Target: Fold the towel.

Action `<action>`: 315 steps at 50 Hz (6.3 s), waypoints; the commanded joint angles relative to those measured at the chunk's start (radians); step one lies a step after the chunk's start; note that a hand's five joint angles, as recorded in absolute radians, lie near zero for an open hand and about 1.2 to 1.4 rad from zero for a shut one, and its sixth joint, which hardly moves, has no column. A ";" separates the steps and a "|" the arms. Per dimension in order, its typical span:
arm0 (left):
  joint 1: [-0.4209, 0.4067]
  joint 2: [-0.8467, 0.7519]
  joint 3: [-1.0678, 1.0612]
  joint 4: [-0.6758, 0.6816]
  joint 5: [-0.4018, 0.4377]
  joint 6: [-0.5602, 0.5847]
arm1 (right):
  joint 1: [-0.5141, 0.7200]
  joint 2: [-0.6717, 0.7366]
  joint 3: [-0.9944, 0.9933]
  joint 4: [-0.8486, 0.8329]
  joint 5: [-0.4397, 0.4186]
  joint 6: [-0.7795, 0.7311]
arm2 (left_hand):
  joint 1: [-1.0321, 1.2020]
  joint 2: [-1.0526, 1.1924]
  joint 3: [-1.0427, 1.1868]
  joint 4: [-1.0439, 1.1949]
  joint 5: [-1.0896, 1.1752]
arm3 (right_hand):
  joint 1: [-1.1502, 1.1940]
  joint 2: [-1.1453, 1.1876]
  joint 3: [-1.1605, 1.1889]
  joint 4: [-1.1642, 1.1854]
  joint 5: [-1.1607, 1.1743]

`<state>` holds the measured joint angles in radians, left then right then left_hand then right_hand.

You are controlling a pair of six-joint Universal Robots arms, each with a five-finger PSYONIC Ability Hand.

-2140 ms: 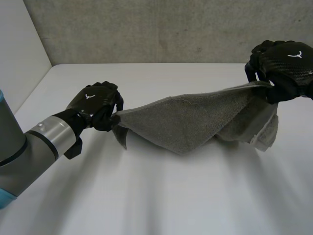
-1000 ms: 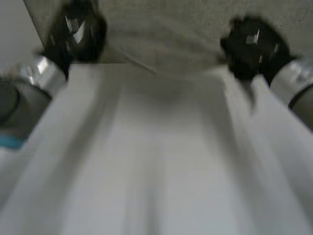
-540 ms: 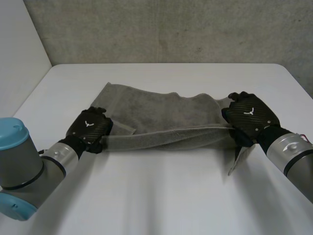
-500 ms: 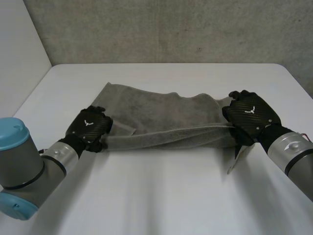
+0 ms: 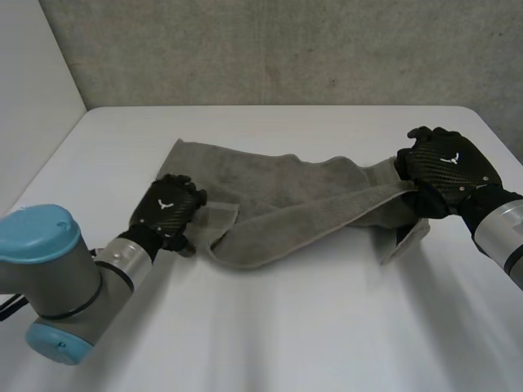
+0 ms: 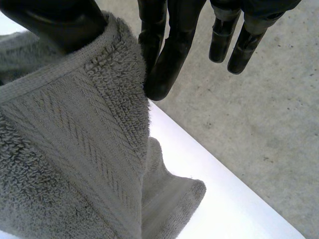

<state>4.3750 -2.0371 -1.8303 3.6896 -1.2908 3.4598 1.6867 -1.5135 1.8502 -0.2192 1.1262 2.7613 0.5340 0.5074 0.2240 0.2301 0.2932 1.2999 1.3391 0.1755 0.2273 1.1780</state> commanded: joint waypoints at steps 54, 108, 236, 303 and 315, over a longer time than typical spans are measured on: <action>-0.028 -0.034 0.029 -0.313 0.077 0.490 | -0.036 0.012 -0.002 0.000 -0.003 0.000 | -0.050 -0.024 -0.049 -0.056 0.016 | 0.096 0.057 -0.001 -0.053 0.044; 0.057 0.034 0.040 -0.069 -0.065 0.358 | -0.032 0.019 0.006 0.004 -0.006 -0.003 | 0.862 0.889 -0.049 -0.056 0.929 | 0.096 0.057 -0.001 -0.053 0.044; -0.022 0.029 -0.033 -0.134 -0.071 0.277 | -0.099 0.105 -0.069 0.070 0.024 0.040 | -0.329 -0.303 -0.049 -0.056 -0.263 | 0.096 0.057 -0.001 -0.053 0.044; -0.289 -0.256 0.341 -0.163 -0.354 -0.203 | -0.107 0.154 -0.207 0.104 0.046 0.406 | 0.481 0.507 -0.049 -0.056 0.547 | 0.096 0.057 -0.001 -0.053 0.044; -0.154 -0.173 0.260 -0.215 -0.338 -0.200 | -0.110 0.154 -0.209 0.136 0.037 0.399 | 0.425 0.452 -0.049 -0.056 0.491 | 0.096 0.057 -0.001 -0.053 0.044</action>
<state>4.1804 -2.2229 -1.5410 3.4800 -1.6370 3.2599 1.5755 -1.3592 1.6401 -0.0988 1.1656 3.1638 0.9653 0.9659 0.2240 0.2300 0.7939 1.2996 1.3428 0.1755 0.2273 1.1780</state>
